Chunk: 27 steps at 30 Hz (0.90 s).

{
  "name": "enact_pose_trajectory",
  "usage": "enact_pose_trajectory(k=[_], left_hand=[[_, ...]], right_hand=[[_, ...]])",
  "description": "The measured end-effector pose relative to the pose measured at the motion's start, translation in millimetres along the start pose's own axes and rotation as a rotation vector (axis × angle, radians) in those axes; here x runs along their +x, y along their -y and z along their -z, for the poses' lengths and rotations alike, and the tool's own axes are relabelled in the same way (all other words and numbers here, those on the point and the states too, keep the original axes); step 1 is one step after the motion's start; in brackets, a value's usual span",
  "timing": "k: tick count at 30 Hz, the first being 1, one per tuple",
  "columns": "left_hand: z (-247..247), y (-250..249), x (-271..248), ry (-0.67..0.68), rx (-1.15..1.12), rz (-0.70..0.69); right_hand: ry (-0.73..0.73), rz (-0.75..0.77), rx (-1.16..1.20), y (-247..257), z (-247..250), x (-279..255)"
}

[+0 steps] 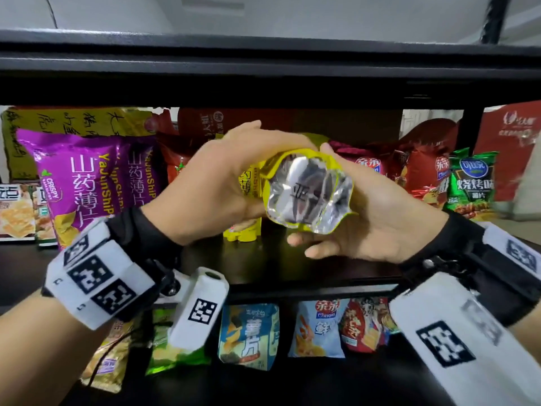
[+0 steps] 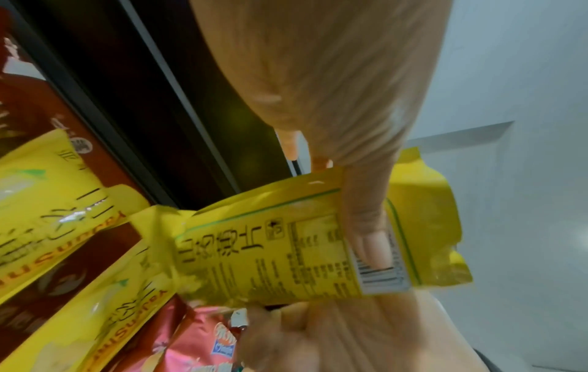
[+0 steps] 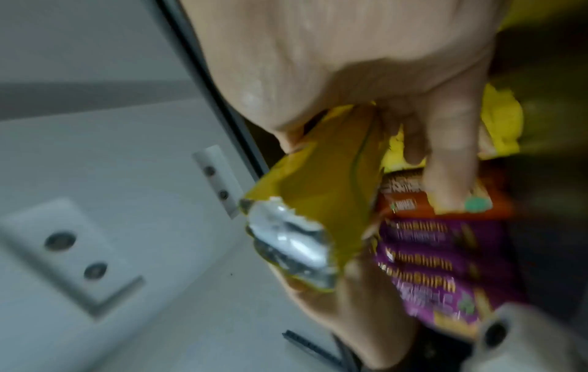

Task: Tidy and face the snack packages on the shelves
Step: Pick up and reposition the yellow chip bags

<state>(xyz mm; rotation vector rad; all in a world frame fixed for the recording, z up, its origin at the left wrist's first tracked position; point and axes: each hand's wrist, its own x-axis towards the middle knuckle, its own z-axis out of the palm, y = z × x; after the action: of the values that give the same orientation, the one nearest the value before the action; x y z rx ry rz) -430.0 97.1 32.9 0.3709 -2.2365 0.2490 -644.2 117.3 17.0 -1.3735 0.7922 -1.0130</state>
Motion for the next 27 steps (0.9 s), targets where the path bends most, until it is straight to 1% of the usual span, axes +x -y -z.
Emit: enact_pose_trajectory(k=[1,2,3,4,5,6,8,9,11,12,14,16,21,27], left_hand=[[2,0,4,-0.013,-0.011,0.006],[3,-1,8,-0.032,-0.036,0.013],[5,-2,12,-0.056,-0.070,0.017],[5,-3,15,-0.085,-0.103,0.018],[6,-3,18,-0.113,-0.128,0.022],[4,-3,20,-0.133,-0.150,0.033],[1,-1,21,-0.156,-0.199,0.070],[-3,0,20,-0.159,-0.239,0.088],[-8,1,16,-0.156,-0.331,0.097],[-10,1,15,-0.163,-0.347,0.087],[-12,2,13,-0.174,-0.322,0.070],[-14,5,12,-0.166,-0.302,0.091],[-18,13,13,-0.150,-0.405,0.214],[-24,23,16,-0.125,-0.545,0.380]], right_hand=[[-0.083,0.064,-0.074,-1,3,-3],[-0.187,0.185,-0.160,-3,7,-6],[-0.280,0.347,-0.231,-5,11,-8],[-0.318,0.517,-0.277,-6,14,-10],[-0.306,0.648,-0.313,-6,16,-12],[-0.253,0.730,-0.355,-7,18,-13],[-0.139,0.828,-0.479,-7,19,-15],[-0.128,0.881,-0.572,-7,17,-15],[-0.173,0.993,-0.738,-8,13,-13],[-0.194,1.029,-0.776,-8,11,-12],[-0.225,1.059,-0.778,-7,11,-8],[-0.222,1.029,-0.699,-8,12,-4],[-0.309,0.906,-0.635,-7,10,6],[-0.337,0.756,-0.519,-13,17,21]])
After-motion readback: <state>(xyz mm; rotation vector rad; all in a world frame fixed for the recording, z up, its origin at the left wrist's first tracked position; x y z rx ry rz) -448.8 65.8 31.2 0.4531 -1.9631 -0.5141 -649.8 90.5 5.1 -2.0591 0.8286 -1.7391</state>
